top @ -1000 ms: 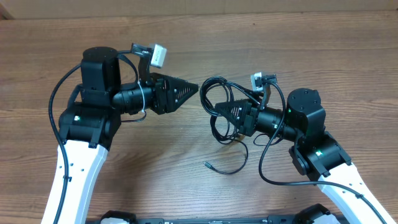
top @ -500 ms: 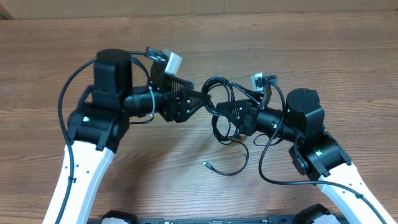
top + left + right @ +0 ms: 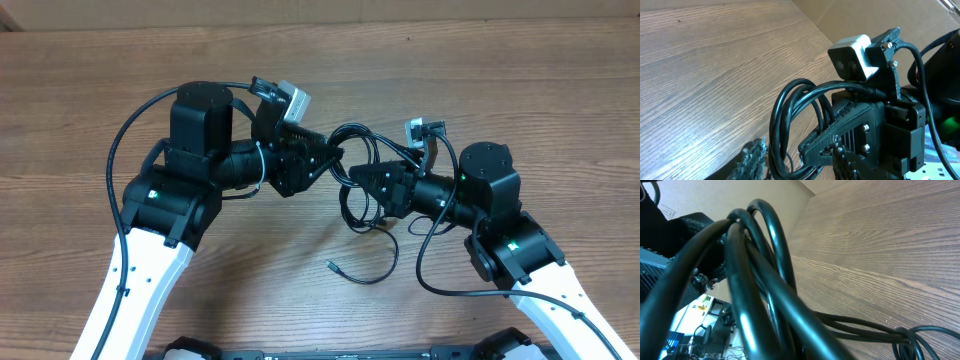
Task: Untangle cables
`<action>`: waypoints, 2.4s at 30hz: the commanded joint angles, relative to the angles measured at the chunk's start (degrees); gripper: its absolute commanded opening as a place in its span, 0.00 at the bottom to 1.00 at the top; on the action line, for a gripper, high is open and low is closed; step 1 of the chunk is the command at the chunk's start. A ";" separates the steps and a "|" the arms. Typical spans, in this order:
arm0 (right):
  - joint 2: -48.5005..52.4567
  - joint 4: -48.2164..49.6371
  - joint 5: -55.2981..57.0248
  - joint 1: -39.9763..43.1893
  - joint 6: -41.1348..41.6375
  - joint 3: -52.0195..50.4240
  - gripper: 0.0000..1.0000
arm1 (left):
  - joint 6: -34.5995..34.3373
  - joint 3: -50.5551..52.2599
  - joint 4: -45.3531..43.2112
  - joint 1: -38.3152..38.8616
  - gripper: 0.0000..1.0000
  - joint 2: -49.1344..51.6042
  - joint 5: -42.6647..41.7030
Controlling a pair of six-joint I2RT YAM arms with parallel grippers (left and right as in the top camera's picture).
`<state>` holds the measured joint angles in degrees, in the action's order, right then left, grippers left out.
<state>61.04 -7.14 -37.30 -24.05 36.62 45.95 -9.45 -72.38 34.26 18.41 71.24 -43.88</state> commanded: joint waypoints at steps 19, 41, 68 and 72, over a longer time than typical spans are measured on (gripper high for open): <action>-0.15 1.05 -3.80 -0.22 -0.66 1.31 0.04 | -0.04 -1.27 -0.15 0.57 0.40 -0.20 0.81; -0.15 0.24 -3.76 -0.22 -1.11 1.31 0.04 | -1.77 -1.29 -0.87 0.72 0.04 1.11 0.83; -0.15 -7.80 -2.16 -0.22 -2.62 1.31 0.03 | -1.90 -1.29 -4.11 0.70 0.04 0.98 4.11; -0.15 -8.70 -2.08 -0.22 -2.64 1.31 0.04 | -1.90 -1.29 -4.09 0.68 0.04 0.98 5.07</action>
<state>61.04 -15.03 -39.59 -24.05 34.50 45.98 -10.57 -72.40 31.27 19.16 72.18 -41.08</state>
